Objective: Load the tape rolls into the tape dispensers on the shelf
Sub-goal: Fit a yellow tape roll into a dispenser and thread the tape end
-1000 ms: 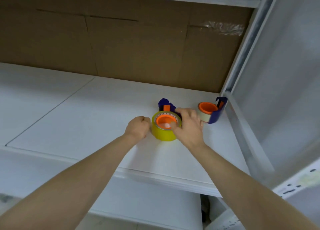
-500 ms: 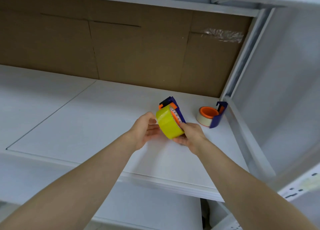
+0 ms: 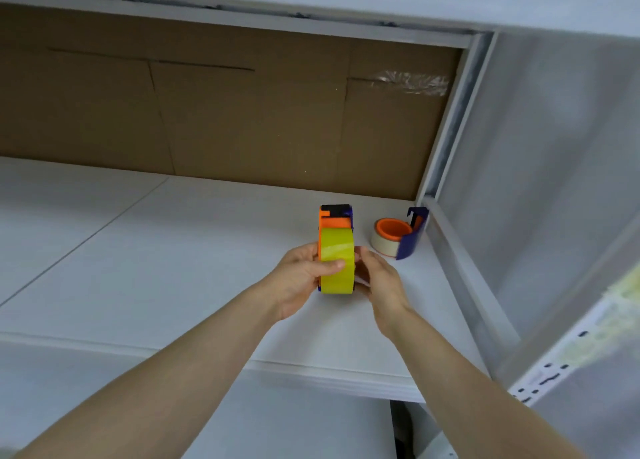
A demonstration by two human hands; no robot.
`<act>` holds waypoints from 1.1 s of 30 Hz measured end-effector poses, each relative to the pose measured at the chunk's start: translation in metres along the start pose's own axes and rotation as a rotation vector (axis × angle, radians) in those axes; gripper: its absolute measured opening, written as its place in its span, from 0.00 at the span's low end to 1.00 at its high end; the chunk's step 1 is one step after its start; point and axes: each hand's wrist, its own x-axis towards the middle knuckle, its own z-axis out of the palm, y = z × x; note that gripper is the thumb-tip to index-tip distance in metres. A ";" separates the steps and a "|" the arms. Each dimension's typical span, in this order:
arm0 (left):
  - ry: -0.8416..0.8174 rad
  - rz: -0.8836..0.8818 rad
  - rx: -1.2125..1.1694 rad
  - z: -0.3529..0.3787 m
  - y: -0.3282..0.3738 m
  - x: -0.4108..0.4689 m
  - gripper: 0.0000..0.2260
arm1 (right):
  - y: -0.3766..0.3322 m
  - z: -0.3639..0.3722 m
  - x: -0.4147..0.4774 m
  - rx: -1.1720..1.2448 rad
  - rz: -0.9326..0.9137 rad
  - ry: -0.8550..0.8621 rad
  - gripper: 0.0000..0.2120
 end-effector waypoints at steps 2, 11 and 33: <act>0.024 -0.008 0.043 0.001 -0.004 0.000 0.14 | -0.001 -0.003 -0.007 -0.055 -0.039 0.009 0.17; 0.207 -0.013 0.001 0.001 -0.018 0.005 0.13 | 0.009 -0.005 -0.012 0.029 -0.120 -0.194 0.21; 0.160 0.044 0.016 -0.002 -0.031 0.000 0.05 | -0.032 -0.019 0.010 -0.461 -0.357 -0.124 0.12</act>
